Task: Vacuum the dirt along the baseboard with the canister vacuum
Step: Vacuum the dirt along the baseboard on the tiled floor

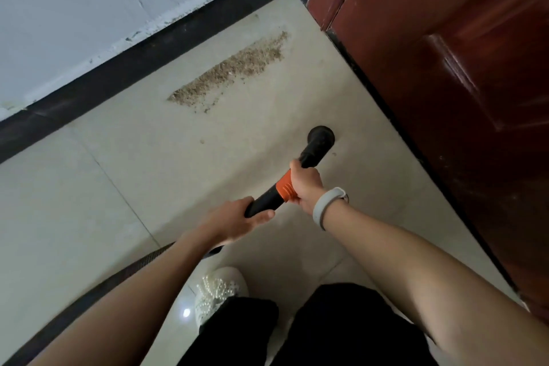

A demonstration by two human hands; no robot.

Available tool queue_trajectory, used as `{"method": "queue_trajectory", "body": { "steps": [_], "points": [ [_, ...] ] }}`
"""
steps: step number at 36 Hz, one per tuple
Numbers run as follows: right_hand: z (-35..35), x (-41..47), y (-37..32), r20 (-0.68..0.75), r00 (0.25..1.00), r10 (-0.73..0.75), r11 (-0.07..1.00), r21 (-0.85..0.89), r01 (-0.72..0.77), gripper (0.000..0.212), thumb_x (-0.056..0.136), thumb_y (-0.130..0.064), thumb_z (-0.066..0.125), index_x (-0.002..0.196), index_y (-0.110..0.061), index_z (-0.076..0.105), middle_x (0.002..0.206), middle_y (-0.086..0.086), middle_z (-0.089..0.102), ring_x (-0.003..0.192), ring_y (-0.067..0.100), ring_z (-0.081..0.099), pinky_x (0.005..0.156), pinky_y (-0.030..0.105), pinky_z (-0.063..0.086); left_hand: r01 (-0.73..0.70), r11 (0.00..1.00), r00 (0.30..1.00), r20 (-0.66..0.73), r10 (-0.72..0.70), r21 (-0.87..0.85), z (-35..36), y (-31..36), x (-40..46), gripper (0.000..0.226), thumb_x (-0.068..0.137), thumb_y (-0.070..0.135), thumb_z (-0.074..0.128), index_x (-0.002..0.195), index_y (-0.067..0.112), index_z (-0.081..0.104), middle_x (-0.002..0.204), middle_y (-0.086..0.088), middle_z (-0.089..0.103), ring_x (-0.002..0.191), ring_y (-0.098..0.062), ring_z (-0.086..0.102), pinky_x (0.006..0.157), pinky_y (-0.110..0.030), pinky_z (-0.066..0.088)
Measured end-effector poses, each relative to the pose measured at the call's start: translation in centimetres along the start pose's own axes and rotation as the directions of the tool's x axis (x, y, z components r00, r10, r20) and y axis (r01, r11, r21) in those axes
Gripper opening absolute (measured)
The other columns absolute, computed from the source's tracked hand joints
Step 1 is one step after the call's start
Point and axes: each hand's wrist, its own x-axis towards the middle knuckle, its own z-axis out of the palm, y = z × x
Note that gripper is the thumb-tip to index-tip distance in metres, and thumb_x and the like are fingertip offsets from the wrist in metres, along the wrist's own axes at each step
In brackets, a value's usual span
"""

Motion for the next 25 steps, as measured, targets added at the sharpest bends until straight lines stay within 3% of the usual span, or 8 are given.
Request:
{"method": "queue_trajectory", "body": {
  "steps": [6,10,12,14,17,25],
  "points": [
    [0.4,1.4,1.8,-0.019,0.999,-0.038,0.997,0.07,0.039,0.044,0.1,-0.038,0.04,0.125,-0.002,0.048,0.102,0.011,0.056,0.09,0.027,0.058,0.085,0.043,0.056,0.061,0.994,0.993,-0.107,-0.051,0.088,0.9,-0.6,0.3,0.039,0.086,0.069,0.047,0.076,0.032,0.043,0.072,0.009,0.056,0.069,-0.013,0.056,0.059,-0.028,0.036],
    [-0.6,0.7,3.4,-0.062,0.998,-0.014,0.992,0.121,0.022,0.038,0.1,-0.038,0.041,0.114,-0.004,0.053,0.089,0.007,0.057,0.085,0.025,0.058,0.076,0.036,0.053,0.071,0.988,0.991,-0.124,-0.053,0.14,2.4,0.6,-0.7,0.039,0.085,0.071,0.046,0.077,0.033,0.044,0.072,0.011,0.056,0.071,-0.012,0.056,0.06,-0.028,0.036],
    [-1.0,0.0,4.5,-0.06,0.998,0.019,0.989,0.151,-0.01,0.034,0.1,-0.038,0.041,0.109,-0.006,0.051,0.087,0.006,0.057,0.085,0.025,0.059,0.079,0.037,0.054,0.076,0.979,0.991,-0.122,-0.053,0.191,3.2,0.8,-1.6,0.041,0.084,0.073,0.044,0.077,0.033,0.045,0.072,0.01,0.056,0.072,-0.013,0.056,0.062,-0.029,0.039],
    [-1.2,-0.7,5.9,-0.013,0.998,0.061,0.983,0.177,-0.058,0.032,0.1,-0.039,0.041,0.107,-0.008,0.049,0.091,0.007,0.058,0.088,0.026,0.059,0.087,0.042,0.055,0.085,0.964,0.991,-0.126,-0.054,0.251,3.5,0.4,-2.8,0.043,0.085,0.074,0.042,0.082,0.032,0.048,0.071,0.009,0.055,0.071,-0.013,0.056,0.06,-0.028,0.039],
    [-1.1,-1.7,8.3,0.04,0.992,0.117,0.967,0.223,-0.123,0.038,0.099,-0.039,0.044,0.114,-0.006,0.051,0.103,0.01,0.058,0.092,0.028,0.059,0.085,0.044,0.056,0.084,0.942,0.995,-0.082,-0.061,0.325,4.2,-0.6,-4.0,0.044,0.085,0.074,0.041,0.087,0.031,0.05,0.072,0.008,0.055,0.072,-0.014,0.055,0.057,-0.026,0.036],
    [0.1,-1.6,13.8,-0.04,0.995,0.087,0.953,0.296,-0.071,0.046,0.101,-0.041,0.039,0.127,-0.004,0.047,0.113,0.014,0.057,0.091,0.027,0.055,0.092,0.05,0.052,-0.002,0.925,1.0,-0.007,0.005,0.381,7.8,-3.1,-3.6,0.046,0.086,0.073,0.042,0.095,0.029,0.055,0.071,0.009,0.056,0.073,-0.016,0.057,0.072,-0.032,0.045]
  ]
}}
